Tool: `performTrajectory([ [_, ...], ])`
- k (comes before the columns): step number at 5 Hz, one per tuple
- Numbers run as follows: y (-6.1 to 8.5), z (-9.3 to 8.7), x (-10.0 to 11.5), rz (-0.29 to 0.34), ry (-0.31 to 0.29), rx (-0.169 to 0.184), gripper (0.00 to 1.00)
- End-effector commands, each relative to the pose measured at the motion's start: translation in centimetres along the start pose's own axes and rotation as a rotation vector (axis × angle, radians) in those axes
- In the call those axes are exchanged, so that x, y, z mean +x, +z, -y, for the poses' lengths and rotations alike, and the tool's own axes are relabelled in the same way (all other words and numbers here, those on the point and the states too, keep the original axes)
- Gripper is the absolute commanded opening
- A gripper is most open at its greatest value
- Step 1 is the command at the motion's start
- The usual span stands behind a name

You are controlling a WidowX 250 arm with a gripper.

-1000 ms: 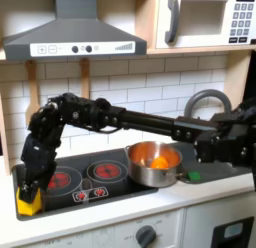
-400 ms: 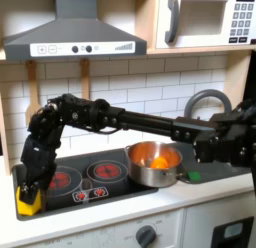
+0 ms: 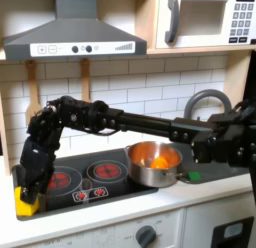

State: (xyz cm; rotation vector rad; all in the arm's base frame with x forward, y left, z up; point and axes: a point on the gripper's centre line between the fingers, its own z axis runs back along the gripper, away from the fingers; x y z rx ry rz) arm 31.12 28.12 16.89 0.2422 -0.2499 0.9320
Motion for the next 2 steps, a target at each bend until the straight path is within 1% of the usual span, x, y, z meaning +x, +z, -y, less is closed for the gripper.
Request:
performTrajectory([
  [1,0.2,0.6,0.0,0.019,-0.011,-0.012,0.0],
  [2,0.2,1.8,-0.8,0.011,-0.039,-0.03,0.0],
])
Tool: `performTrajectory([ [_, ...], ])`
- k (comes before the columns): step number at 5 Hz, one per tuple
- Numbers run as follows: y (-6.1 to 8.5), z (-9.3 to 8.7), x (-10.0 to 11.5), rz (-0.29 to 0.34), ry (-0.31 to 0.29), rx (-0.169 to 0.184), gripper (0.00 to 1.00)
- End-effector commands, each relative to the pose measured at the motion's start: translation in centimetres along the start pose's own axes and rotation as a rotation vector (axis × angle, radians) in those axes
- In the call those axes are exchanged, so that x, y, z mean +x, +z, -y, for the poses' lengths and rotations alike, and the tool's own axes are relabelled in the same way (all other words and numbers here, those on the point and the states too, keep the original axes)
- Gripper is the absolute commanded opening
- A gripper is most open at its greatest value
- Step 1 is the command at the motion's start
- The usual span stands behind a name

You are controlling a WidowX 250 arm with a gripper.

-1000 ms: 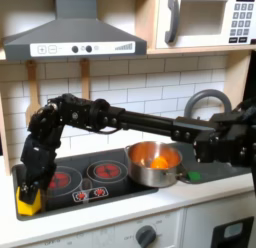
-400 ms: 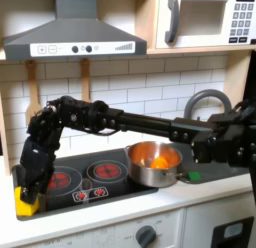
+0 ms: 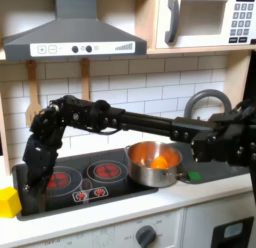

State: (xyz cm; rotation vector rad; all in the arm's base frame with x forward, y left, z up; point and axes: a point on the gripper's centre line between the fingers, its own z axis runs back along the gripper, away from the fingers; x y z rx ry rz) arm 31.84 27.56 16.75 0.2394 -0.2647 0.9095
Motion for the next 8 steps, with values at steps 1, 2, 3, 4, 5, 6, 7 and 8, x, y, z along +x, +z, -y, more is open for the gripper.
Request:
performTrajectory([
  [1,-0.3,2.2,-1.7,-0.025,-0.057,-0.037,0.0],
  [2,0.0,3.3,-2.4,-0.032,-0.08,-0.076,0.0],
  [3,1.3,4.4,-3.1,-0.017,-0.125,-0.11,0.0],
  [4,2.1,6.2,-4.0,-0.018,-0.191,-0.14,1.0],
  [5,2.1,7.8,-4.9,-0.024,-0.226,-0.16,1.0],
  [6,2.1,9.4,-6.2,-0.038,-0.267,-0.178,1.0],
  [7,2.3,10.7,-7.1,-0.039,-0.311,-0.2,1.0],
  [8,3.9,12.0,-7.6,0.0,-0.363,-0.218,1.0],
])
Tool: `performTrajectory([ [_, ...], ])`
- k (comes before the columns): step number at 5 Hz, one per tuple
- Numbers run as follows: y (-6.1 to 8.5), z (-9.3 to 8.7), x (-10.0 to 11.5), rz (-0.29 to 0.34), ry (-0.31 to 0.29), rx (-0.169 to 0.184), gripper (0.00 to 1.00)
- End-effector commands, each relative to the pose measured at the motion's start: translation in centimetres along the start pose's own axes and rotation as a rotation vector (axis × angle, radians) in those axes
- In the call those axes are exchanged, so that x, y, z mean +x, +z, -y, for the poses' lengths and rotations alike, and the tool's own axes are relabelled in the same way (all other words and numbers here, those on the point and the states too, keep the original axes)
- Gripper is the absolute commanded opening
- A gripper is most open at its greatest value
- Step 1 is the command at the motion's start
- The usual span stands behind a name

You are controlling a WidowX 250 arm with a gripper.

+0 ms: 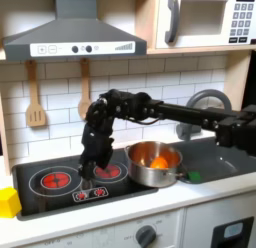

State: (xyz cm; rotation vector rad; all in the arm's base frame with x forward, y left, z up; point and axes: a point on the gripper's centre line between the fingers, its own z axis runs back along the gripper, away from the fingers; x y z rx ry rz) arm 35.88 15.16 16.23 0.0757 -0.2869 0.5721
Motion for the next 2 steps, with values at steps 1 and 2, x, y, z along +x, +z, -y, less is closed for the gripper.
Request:
performTrajectory([
  [1,1.17,3.18,-0.42,0.024,-0.087,-0.033,1.0],
  [2,2.14,3.39,-0.24,0.048,-0.101,-0.033,1.0],
])
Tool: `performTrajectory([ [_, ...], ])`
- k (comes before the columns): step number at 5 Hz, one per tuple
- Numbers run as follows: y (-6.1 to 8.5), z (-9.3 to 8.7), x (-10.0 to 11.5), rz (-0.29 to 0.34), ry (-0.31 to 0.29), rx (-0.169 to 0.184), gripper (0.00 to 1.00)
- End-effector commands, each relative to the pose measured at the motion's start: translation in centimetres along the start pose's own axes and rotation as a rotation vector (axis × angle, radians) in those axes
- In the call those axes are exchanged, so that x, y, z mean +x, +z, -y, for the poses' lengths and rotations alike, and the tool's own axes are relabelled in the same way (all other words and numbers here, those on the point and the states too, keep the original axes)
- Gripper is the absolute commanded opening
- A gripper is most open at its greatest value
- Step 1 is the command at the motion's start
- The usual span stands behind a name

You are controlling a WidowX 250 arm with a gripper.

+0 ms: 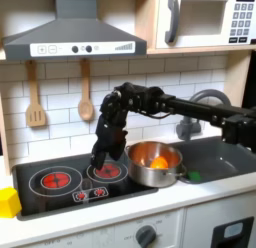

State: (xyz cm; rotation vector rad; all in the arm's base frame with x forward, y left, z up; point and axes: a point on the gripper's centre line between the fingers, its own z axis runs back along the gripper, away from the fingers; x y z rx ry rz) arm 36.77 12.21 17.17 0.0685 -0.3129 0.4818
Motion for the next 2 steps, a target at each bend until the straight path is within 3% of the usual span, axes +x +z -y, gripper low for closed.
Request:
performTrajectory([
  [1,2.03,0.57,0.7,0.059,-0.052,0.029,1.0],
  [2,2.38,0.95,0.63,0.065,-0.052,0.014,1.0],
])
